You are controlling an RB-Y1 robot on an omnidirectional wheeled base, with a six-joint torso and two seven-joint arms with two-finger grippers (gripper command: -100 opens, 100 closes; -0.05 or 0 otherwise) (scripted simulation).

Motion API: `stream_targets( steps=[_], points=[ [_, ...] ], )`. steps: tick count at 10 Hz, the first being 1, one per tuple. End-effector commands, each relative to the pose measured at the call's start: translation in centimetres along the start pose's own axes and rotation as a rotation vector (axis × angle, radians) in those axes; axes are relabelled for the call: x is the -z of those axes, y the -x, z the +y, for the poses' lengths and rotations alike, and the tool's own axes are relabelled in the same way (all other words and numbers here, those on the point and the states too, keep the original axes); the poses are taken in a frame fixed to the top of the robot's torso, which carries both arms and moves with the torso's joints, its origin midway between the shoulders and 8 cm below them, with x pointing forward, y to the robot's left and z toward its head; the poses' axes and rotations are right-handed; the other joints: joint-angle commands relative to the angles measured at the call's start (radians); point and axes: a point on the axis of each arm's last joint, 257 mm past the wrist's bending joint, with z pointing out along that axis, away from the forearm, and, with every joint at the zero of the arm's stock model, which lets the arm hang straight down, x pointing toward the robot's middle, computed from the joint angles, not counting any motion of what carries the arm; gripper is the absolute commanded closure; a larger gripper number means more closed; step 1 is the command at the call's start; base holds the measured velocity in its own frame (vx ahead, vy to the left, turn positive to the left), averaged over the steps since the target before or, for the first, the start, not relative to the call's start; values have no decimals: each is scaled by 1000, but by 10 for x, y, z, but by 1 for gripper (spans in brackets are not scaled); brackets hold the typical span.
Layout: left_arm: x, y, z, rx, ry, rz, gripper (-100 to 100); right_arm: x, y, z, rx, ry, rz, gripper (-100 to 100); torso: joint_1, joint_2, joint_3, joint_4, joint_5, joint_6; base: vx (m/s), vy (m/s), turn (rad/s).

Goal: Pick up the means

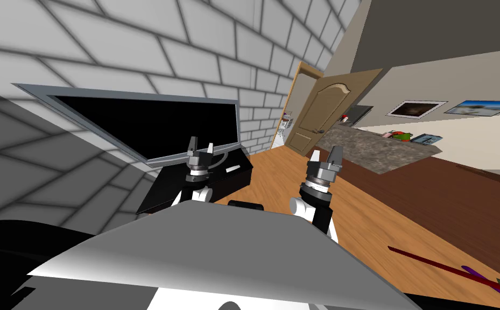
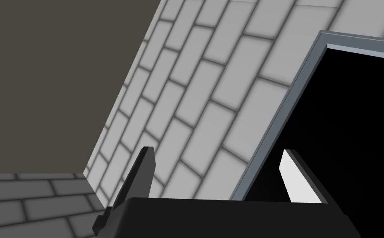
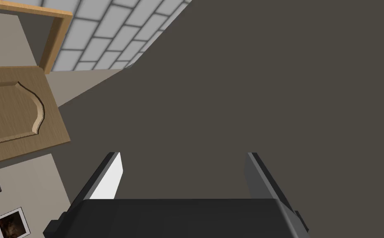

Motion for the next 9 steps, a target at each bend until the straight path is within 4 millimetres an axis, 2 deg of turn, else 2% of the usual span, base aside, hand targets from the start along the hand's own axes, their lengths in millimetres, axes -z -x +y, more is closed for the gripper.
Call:
stream_targets(
  steps=[1, 5, 6, 8, 9],
  points=[
    [4, 3, 15, 13, 48, 2, -100, 0, 0, 0, 0, 0, 0, 0, 0, 0, 0, 0, 0, 0, 17, -35, -32],
    [20, 19, 67, 48, 206, -11, -100, 0, 0, 0, 0, 0, 0, 0, -4, -4, -2, -1, -1, 0, 48, -66, -49],
    [21, 19, 68, 48, 209, -11, -100, 0, 0, 0, 0, 0, 0, 0, -4, -4, -3, -1, -1, 0, 36, -45, -21],
    [37, 33, 103, 66, 318, -29, -100, 0, 0, 0, 0, 0, 0, 0, -3, -2, -1, -1, -1, 0, 34, -51, -74],
    [37, 33, 104, 66, 322, -29, -100, 0, 0, 0, 0, 0, 0, 0, -4, -3, -2, -1, -1, 0, 51, -40, -28]
  ],
)
